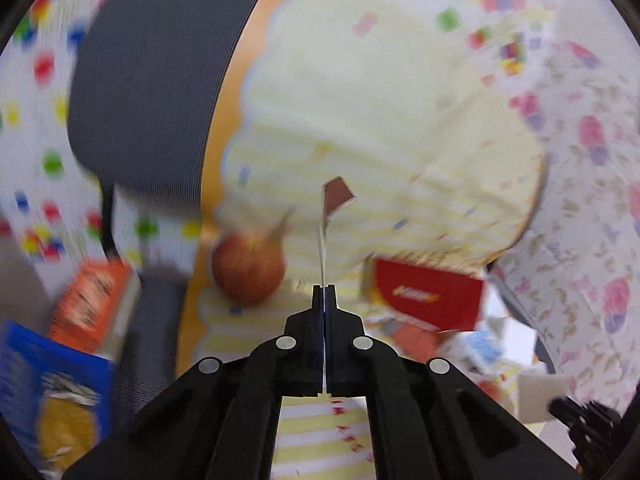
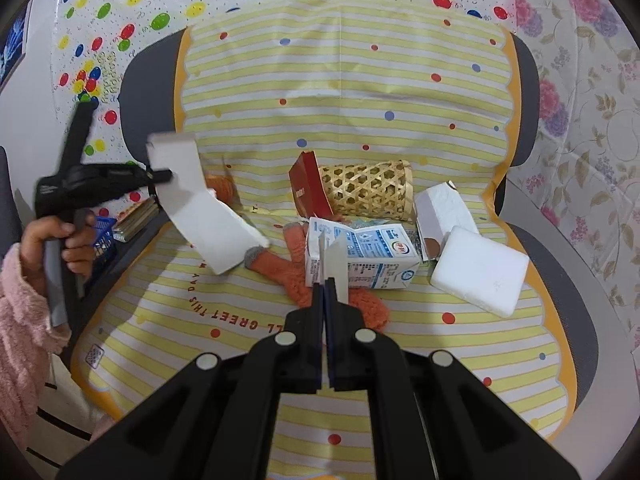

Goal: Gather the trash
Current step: 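Grasp the white paper sheet with the right tool, then carry the white paper to the bin and release it with the right tool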

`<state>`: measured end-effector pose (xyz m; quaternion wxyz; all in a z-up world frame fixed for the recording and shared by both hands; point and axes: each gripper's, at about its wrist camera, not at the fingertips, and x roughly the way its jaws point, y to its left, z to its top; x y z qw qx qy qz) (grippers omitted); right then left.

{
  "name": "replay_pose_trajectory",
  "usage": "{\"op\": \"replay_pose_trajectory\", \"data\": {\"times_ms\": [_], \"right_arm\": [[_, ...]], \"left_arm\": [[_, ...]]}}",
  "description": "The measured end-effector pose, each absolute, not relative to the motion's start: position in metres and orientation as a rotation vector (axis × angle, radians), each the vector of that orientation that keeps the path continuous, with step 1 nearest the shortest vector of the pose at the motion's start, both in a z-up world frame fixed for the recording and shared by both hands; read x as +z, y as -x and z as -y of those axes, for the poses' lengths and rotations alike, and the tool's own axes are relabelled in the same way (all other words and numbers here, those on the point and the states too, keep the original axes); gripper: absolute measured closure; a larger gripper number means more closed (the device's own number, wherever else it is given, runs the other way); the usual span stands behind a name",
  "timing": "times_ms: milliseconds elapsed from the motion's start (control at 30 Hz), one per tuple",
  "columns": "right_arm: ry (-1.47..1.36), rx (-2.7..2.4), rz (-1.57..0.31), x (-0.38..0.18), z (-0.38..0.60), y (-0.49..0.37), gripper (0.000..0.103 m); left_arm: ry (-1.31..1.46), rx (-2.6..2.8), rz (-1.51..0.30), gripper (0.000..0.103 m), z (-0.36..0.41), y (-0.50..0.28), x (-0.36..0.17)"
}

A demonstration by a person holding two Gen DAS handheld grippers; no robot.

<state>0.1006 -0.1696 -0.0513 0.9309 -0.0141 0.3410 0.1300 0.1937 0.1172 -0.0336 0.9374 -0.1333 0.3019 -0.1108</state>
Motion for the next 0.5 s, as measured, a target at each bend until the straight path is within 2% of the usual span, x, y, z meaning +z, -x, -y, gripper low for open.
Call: {"op": "replay_pose_trajectory", "data": {"times_ms": [200, 500], "right_arm": [[-0.018, 0.269, -0.670, -0.035, 0.179, -0.078, 0.101], [-0.085, 0.249, -0.681, -0.028, 0.208, -0.038, 0.101]], "left_arm": [[0.100, -0.155, -0.470, 0.103, -0.083, -0.110, 0.026], [0.059, -0.189, -0.524, 0.102, -0.028, -0.042, 0.009]]}}
